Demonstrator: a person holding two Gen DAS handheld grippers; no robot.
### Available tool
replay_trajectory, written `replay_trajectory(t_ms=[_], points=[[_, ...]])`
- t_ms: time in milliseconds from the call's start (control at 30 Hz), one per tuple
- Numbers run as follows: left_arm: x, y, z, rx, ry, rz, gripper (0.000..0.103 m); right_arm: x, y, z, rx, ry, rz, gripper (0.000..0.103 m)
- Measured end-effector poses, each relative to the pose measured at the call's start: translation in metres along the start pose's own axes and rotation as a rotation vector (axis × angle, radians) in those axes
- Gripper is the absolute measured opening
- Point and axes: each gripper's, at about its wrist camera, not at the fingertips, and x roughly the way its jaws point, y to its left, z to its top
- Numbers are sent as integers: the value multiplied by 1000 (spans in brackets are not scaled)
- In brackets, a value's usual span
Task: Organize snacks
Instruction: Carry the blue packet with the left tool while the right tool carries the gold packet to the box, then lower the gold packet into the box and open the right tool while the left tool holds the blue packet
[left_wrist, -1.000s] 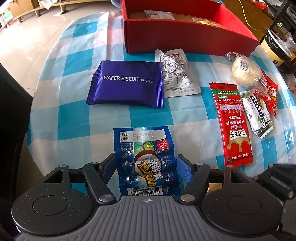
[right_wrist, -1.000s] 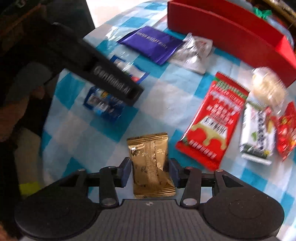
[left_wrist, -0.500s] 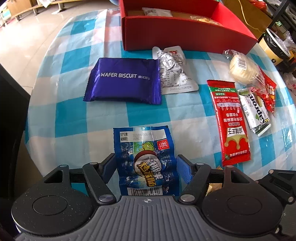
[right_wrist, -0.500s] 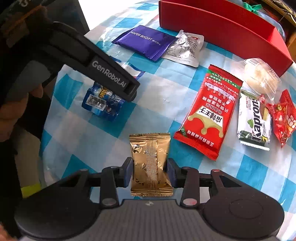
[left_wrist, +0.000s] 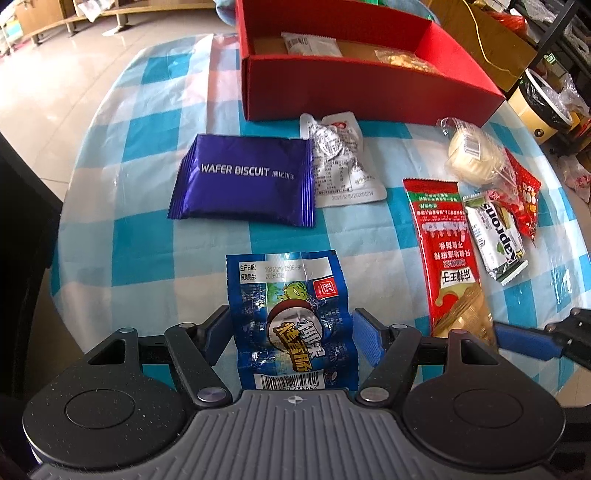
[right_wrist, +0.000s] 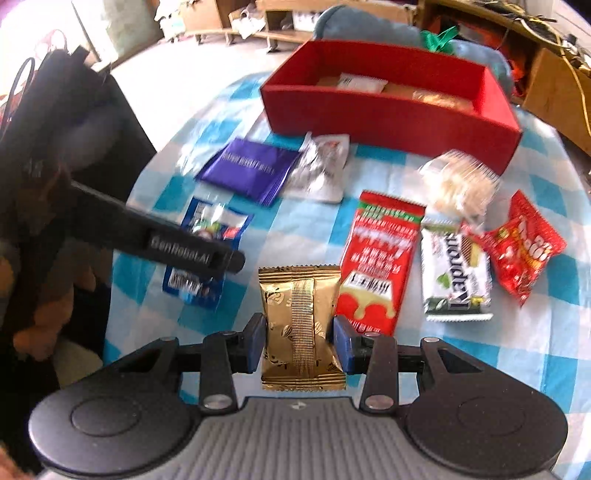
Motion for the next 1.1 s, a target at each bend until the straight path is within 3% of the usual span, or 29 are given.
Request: replay_trajectory(t_ms=[267, 633, 1100], points=[[-11, -9, 13, 33, -63, 13, 75, -13, -15, 21, 45, -81, -26, 35], [-38, -9, 68, 23, -190, 43, 75, -29, -43, 81, 79, -210, -49, 35], [-39, -11, 139, -7, -251, 64, 75, -13, -75, 152, 93, -262, -70, 35]])
